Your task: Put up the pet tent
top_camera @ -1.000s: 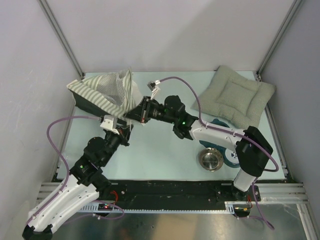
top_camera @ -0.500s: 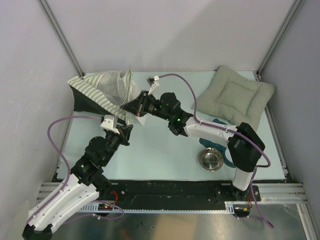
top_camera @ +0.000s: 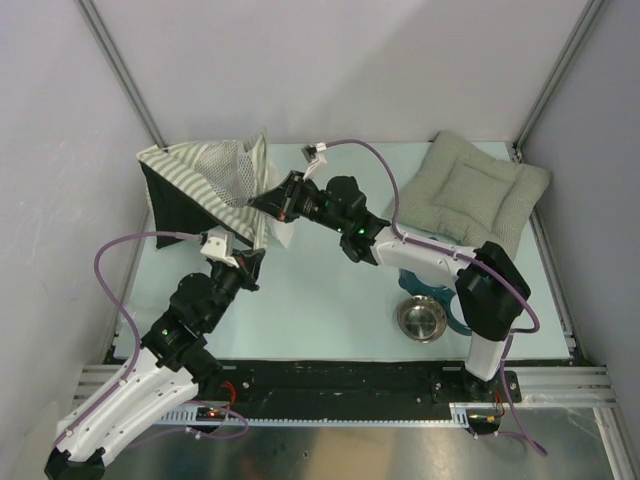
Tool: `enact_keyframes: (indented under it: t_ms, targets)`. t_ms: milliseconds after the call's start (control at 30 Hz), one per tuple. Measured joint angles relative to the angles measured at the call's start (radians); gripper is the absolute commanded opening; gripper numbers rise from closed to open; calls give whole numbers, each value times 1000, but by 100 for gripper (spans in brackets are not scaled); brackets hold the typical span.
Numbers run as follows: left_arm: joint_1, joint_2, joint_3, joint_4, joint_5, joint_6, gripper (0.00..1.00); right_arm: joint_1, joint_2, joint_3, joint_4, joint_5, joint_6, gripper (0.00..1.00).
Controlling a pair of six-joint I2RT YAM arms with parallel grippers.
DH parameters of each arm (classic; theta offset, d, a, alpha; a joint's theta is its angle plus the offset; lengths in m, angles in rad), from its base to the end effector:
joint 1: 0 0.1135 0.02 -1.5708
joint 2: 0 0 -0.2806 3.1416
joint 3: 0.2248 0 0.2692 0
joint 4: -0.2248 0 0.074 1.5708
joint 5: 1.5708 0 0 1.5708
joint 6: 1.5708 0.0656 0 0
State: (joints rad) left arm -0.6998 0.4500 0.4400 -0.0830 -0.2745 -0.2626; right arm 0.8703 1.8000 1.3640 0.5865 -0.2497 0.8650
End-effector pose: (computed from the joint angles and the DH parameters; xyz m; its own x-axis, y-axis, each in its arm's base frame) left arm 0.1391 -0.0939 0.2802 -0.1759 -0.1785 -0.9681 0.3809 0.8945 -0.2342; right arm 0.2989 0.3797 0.3510 -0.6210 0.4076 -0.6695 -0.6562 0.1967 0.7285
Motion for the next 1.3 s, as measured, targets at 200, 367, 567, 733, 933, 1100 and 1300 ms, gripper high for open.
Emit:
enact_keyframes:
  t_ms: [200,367,567,733,933,1100,1300]
  targets:
    - [0,0,0,-3,-8,0,0,-5,2,0,-12,-2,-2,0]
    - [0,1,0,-6,-9,0,0,-5,12,9,-16,-3,-6,0]
    - [0,2,0,-10,-10,0,0,-5,38,34,-20,-2,-13,0]
    - [0,1,-1,-16,-10,0,0,-4,41,37,-28,-2,-19,0]
    - [0,-3,-1,-24,-11,0,0,-1,41,37,-32,-2,-35,0]
    - [0,-10,-2,-34,-11,0,0,6,41,37,-32,2,-40,0]
    - [0,-14,-3,-42,-11,0,0,13,41,35,-31,10,-57,0]
